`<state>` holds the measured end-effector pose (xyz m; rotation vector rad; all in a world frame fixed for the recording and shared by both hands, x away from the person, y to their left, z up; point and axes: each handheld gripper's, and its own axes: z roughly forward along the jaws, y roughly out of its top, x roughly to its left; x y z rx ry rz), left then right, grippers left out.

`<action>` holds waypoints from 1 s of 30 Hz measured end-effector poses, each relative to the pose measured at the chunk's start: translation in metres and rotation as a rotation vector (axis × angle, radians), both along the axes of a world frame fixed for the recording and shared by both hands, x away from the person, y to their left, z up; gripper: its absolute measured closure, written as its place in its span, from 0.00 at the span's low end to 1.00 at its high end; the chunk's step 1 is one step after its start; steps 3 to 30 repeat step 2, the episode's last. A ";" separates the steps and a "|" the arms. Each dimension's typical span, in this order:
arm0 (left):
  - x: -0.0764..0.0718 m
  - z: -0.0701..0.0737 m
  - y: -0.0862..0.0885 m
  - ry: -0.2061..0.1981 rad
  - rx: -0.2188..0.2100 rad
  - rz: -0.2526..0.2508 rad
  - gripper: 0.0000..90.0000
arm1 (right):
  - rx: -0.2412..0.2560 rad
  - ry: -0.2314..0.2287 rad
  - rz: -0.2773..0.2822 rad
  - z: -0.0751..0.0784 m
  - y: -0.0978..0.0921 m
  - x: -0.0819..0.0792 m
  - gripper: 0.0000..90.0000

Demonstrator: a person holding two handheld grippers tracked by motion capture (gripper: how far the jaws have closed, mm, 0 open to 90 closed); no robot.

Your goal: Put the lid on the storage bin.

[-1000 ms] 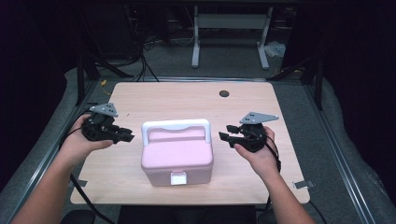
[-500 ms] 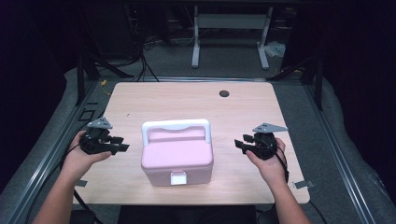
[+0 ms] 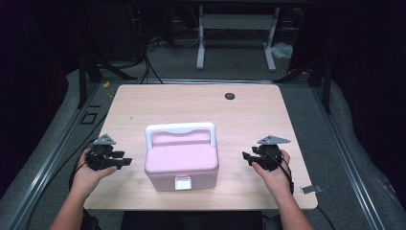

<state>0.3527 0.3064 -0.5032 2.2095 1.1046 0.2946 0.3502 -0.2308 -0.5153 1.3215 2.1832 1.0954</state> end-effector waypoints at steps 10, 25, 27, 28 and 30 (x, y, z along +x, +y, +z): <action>0.000 -0.004 0.001 0.008 0.012 0.002 0.55 | -0.007 0.006 -0.003 -0.005 0.001 0.000 0.54; 0.000 -0.004 0.001 0.008 0.012 0.002 0.55 | -0.007 0.006 -0.003 -0.005 0.001 0.000 0.54; 0.000 -0.004 0.001 0.008 0.012 0.002 0.55 | -0.007 0.006 -0.003 -0.005 0.001 0.000 0.54; 0.000 -0.004 0.001 0.008 0.012 0.002 0.55 | -0.007 0.006 -0.003 -0.005 0.001 0.000 0.54; 0.000 -0.004 0.001 0.008 0.012 0.002 0.55 | -0.007 0.006 -0.003 -0.005 0.001 0.000 0.54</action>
